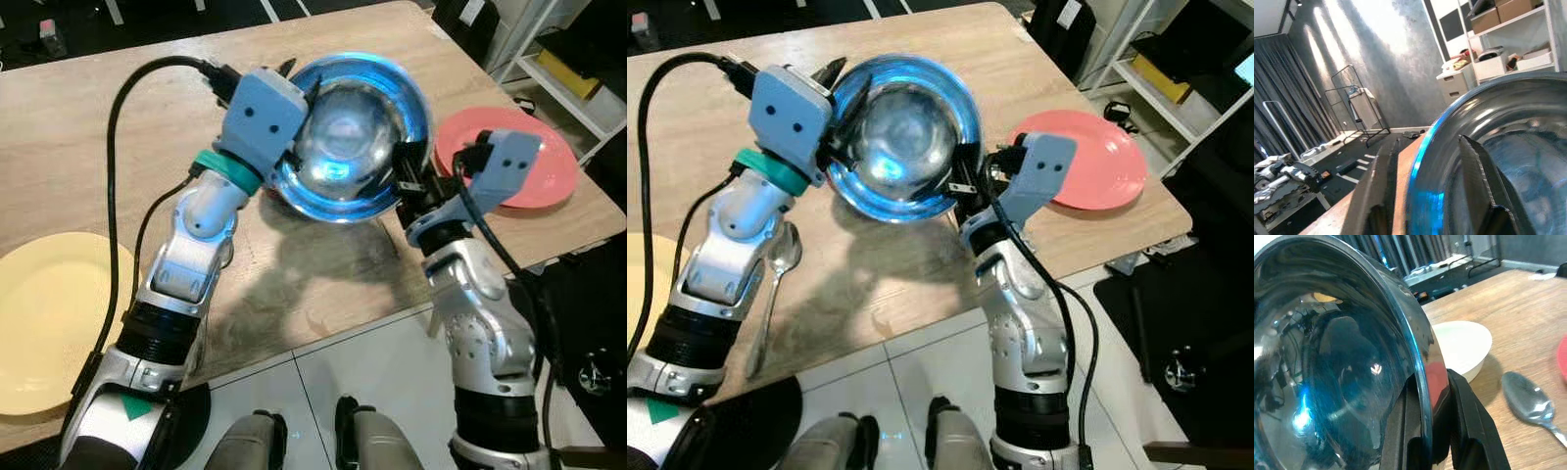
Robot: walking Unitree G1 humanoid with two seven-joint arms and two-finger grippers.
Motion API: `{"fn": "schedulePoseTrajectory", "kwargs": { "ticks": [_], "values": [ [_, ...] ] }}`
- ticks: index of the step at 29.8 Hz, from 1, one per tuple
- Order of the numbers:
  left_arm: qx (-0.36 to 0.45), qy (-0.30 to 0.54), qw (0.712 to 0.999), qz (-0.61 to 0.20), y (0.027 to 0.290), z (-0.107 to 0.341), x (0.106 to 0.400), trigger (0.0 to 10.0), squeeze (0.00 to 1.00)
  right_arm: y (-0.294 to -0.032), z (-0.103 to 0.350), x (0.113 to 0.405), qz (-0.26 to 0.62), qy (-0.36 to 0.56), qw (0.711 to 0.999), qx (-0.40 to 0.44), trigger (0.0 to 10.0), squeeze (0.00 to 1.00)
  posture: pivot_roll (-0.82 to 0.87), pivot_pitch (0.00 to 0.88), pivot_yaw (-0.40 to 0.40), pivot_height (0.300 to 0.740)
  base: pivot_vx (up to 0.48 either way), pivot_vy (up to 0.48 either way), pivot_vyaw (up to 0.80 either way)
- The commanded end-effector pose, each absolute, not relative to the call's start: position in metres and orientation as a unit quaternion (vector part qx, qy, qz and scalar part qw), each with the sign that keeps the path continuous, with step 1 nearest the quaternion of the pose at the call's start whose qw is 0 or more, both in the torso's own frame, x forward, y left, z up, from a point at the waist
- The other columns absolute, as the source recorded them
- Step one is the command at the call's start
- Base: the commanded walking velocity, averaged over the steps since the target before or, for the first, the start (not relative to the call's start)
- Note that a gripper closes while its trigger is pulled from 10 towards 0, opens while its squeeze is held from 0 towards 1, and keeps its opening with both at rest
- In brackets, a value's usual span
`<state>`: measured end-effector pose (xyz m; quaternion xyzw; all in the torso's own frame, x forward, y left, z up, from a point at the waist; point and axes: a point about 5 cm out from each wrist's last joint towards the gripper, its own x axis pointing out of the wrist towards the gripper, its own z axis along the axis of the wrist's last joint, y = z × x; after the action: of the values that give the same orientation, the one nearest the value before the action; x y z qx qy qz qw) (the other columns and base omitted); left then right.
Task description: Setting the table
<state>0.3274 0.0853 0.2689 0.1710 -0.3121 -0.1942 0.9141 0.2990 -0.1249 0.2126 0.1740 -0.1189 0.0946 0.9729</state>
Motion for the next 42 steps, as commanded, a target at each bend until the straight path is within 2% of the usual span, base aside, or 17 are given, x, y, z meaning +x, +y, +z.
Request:
{"fn": "schedulePoseTrajectory", "kwargs": {
  "ticks": [1, 16, 17, 18, 25, 31, 34, 42],
  "values": [
    [0.177, -0.318, 0.913, -0.184, 0.089, 0.273, 0.324, 10.0, 0.00, -0.132, 0.215, 0.300, 0.077, -0.133, 0.972, 0.176, 10.0, 0.00, 0.05, 0.088, 0.061, 0.740, 0.000, 0.000, 0.00],
    [0.176, -0.335, 0.920, -0.106, 0.129, 0.284, 0.299, 10.0, 0.00, -0.156, 0.214, 0.305, 0.026, -0.142, 0.976, 0.161, 10.0, 0.00, 0.07, 0.087, 0.053, 0.740, 0.000, 0.000, 0.00],
    [0.124, -0.277, 0.947, -0.107, 0.135, 0.270, 0.298, 10.0, 0.00, -0.178, 0.224, 0.304, -0.023, -0.175, 0.973, 0.148, 10.0, 0.00, 0.08, 0.076, 0.050, 0.740, 0.000, 0.000, 0.00],
    [0.103, -0.249, 0.957, -0.109, 0.137, 0.263, 0.298, 10.0, 0.00, -0.186, 0.228, 0.302, -0.040, -0.189, 0.971, 0.141, 10.0, 0.00, 0.08, 0.076, 0.050, 0.740, 0.000, 0.000, 0.00],
    [0.033, -0.137, 0.984, -0.108, 0.141, 0.224, 0.296, 10.0, 0.00, -0.219, 0.237, 0.287, -0.119, -0.226, 0.960, 0.112, 10.0, 0.00, 0.05, 0.055, 0.054, 0.740, 0.000, 0.000, 0.00],
    [0.031, -0.128, 0.986, -0.102, 0.142, 0.219, 0.297, 10.0, 0.00, -0.223, 0.234, 0.285, -0.128, -0.222, 0.961, 0.108, 10.0, 0.00, 0.05, 0.050, 0.055, 0.740, 0.000, 0.000, 0.00],
    [0.028, -0.124, 0.988, -0.088, 0.124, 0.212, 0.311, 10.0, 0.00, -0.231, 0.223, 0.281, -0.157, -0.211, 0.958, 0.112, 10.0, 0.00, 0.00, 0.021, 0.072, 0.740, 0.000, 0.000, 0.00],
    [0.027, -0.121, 0.988, -0.089, 0.119, 0.212, 0.313, 10.0, 0.00, -0.229, 0.223, 0.281, -0.154, -0.213, 0.958, 0.111, 10.0, 0.00, -0.01, 0.015, 0.077, 0.740, 0.000, 0.000, 0.00]
  ]
}}
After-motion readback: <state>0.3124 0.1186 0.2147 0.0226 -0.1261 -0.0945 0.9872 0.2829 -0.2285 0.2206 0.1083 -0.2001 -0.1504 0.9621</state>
